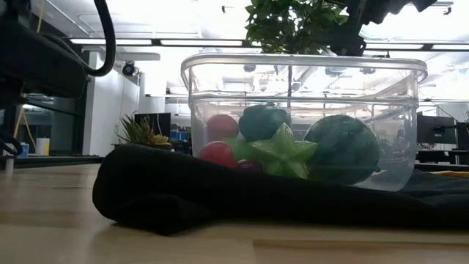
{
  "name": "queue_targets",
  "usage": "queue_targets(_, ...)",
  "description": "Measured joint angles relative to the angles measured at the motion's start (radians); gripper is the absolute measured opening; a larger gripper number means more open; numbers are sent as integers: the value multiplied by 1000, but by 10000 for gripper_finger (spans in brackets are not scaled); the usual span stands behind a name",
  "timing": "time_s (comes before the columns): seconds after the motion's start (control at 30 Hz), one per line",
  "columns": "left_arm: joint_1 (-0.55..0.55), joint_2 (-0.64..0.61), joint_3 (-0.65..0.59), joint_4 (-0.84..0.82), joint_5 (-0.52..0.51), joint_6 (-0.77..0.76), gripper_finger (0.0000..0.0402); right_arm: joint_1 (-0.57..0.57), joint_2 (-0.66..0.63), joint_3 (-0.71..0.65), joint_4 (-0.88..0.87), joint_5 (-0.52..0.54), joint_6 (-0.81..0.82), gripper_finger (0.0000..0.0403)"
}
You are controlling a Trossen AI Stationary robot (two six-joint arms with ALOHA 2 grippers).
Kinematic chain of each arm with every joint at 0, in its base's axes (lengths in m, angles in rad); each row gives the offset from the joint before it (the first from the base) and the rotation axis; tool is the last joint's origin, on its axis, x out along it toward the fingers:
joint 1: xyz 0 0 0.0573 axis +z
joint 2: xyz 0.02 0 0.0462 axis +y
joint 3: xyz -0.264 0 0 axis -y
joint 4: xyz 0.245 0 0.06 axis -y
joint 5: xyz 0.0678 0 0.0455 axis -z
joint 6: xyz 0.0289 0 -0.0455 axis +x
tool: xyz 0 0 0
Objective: Pick and placing Produce into tupperware
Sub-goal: Put the black cherry into the transparent bin
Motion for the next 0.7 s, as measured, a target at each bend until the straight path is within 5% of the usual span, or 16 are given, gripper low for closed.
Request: queue_targets(0.7, 0, 0, -22, 48, -48, -31, 172, 0, 0, 0, -4, 0, 0, 282)
